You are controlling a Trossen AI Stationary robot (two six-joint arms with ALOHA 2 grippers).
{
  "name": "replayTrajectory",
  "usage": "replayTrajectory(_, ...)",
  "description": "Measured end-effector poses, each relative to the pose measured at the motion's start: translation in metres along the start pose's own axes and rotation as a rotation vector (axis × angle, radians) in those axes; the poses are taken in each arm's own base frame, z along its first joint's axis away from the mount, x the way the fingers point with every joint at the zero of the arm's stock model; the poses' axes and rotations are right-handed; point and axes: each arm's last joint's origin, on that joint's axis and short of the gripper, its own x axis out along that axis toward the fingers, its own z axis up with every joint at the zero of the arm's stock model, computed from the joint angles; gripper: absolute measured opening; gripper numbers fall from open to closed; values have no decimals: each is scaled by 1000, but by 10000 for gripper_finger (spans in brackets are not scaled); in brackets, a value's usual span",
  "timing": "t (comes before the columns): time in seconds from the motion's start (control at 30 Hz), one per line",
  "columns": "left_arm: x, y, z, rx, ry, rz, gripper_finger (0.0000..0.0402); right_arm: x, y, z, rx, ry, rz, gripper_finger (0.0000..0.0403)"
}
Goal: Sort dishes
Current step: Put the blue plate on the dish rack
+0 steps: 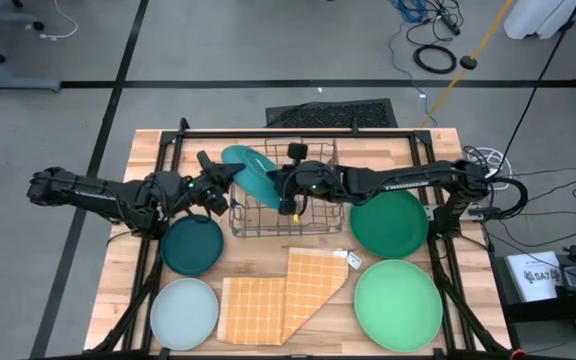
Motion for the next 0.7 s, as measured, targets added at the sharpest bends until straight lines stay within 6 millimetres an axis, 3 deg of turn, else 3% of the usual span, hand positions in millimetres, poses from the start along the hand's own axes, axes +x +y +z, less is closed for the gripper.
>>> replayTrajectory(0.23,0,0,0,-4,13,5,60,17,10,-4,23,-50,-4,0)
replayTrajectory(0.7,0,1,-1,-13,30,13,68,17,10,-3,77,-62,9,0)
